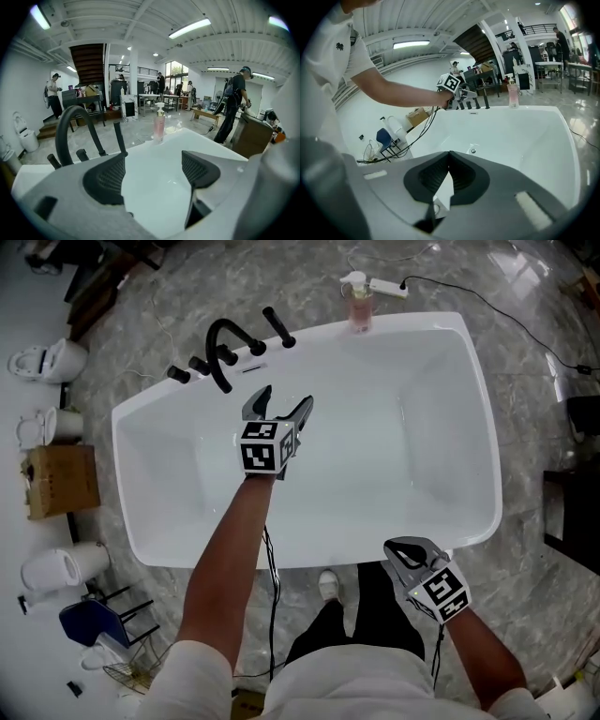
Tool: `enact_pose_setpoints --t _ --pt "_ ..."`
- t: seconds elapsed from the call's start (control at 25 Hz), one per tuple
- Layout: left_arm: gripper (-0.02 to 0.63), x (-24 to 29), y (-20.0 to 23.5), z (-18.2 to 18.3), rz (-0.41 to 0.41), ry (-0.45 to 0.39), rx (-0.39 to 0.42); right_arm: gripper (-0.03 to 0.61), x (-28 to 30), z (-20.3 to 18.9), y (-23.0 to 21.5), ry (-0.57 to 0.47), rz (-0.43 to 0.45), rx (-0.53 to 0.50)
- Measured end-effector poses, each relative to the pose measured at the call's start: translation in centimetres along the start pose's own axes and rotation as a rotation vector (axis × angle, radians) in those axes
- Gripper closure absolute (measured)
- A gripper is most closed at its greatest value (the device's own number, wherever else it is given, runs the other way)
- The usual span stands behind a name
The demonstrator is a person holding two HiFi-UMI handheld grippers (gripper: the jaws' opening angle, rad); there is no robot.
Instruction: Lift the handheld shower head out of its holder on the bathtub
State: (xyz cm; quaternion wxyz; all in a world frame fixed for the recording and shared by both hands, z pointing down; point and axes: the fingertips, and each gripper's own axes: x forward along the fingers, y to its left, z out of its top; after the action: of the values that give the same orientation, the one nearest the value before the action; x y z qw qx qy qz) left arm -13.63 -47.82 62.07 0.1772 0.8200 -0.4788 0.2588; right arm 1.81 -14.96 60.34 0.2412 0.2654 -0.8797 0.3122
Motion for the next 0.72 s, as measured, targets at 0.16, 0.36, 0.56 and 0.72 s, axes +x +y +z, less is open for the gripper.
enact_pose_setpoints --t 0.16,0.36,0.56,0.72 --pt "0.232 4.4 2.9 0.6 0.042 0.009 -0.004 0.566 2.3 -0.7 -3.7 0.032 -0.006 0.027" --pt "0.232 9.2 5.6 0.4 0.077 0.040 -0.004 0.566 5.9 -2.3 -8.4 0.123 -0.008 0.067" --pt "0.238 13.1 8.6 1.0 0.116 0.051 -0.008 0.566 9.5 -2.6 -11.4 0.217 0.016 0.049" --pt "0.239 15.8 10.3 1.1 0.147 0.059 -0.009 0.566 11.9 -2.4 -13.3 0.262 0.038 0.026"
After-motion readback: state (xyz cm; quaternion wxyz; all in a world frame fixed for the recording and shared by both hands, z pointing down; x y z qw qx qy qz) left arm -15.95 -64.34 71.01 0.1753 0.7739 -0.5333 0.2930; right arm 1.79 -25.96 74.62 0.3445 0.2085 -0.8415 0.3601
